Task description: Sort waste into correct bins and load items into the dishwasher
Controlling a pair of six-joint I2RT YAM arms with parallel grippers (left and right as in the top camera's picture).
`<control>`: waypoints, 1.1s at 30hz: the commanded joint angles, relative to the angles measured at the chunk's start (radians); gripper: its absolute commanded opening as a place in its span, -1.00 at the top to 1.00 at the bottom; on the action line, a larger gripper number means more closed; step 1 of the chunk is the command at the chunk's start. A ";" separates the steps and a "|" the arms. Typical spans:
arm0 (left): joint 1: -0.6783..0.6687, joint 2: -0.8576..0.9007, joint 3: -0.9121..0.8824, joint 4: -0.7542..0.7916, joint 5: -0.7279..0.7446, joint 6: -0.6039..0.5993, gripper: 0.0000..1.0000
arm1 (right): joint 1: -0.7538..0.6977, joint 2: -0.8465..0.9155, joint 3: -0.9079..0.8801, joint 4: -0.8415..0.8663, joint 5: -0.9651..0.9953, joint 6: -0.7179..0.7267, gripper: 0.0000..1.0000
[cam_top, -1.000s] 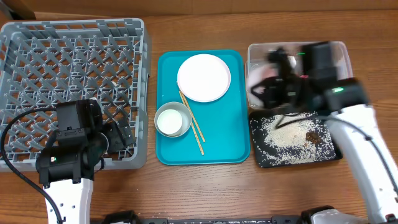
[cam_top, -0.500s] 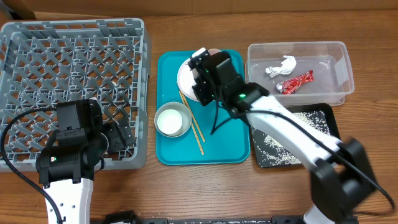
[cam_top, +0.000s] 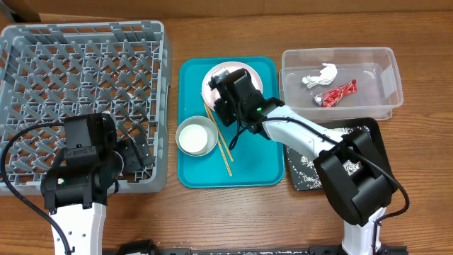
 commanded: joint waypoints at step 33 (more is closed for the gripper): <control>0.005 0.003 0.021 0.001 0.008 -0.021 -1.00 | 0.137 -0.107 0.038 -0.392 -0.185 0.455 -0.16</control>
